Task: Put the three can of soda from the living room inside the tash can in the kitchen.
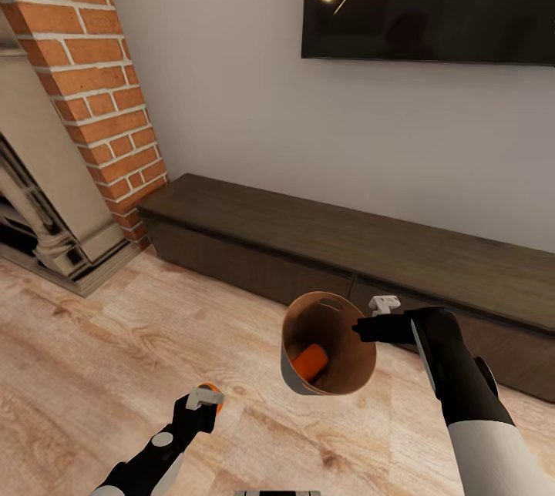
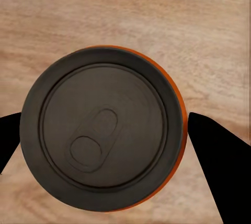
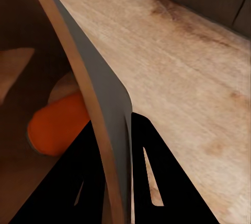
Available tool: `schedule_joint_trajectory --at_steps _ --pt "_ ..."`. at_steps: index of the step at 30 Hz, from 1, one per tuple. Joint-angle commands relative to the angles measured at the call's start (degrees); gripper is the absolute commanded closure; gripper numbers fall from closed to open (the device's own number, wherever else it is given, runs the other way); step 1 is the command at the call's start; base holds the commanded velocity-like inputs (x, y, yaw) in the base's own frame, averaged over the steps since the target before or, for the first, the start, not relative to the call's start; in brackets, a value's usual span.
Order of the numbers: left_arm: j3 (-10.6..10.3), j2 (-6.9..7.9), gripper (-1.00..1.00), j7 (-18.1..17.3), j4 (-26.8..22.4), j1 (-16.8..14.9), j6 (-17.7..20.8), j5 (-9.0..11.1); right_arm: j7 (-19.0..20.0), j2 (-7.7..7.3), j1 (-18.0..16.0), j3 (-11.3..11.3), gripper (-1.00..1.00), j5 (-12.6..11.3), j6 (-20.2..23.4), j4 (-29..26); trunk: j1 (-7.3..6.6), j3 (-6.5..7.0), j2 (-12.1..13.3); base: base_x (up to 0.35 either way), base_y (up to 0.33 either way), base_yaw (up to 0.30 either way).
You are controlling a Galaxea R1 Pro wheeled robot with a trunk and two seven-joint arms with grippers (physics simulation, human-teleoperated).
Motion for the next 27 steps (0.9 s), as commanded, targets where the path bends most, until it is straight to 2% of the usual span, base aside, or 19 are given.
schedule_joint_trajectory --at_steps 1,8,16,27 --pt "0.0 0.00 1.00 0.0 0.0 0.0 0.0 0.0 0.3 0.01 0.0 0.0 1.00 -1.3 0.5 0.0 -0.23 0.19 0.4 0.000 0.000 0.000" --pt "0.1 0.05 1.00 -0.3 0.0 0.0 0.8 0.0 0.3 0.03 0.0 0.0 1.00 -1.3 0.5 0.2 -1.77 1.44 3.2 0.000 0.000 0.000" --pt "0.4 0.14 1.00 -4.5 -0.5 -0.1 2.6 0.1 0.4 0.11 0.2 1.6 1.00 -1.3 0.5 1.3 -3.52 2.88 6.4 0.000 0.000 0.000" --pt "0.5 0.29 1.00 -5.0 -0.8 -0.1 3.3 0.3 0.4 0.01 0.2 2.1 1.00 -1.3 0.5 1.5 -5.94 4.86 10.8 0.000 0.000 0.000"
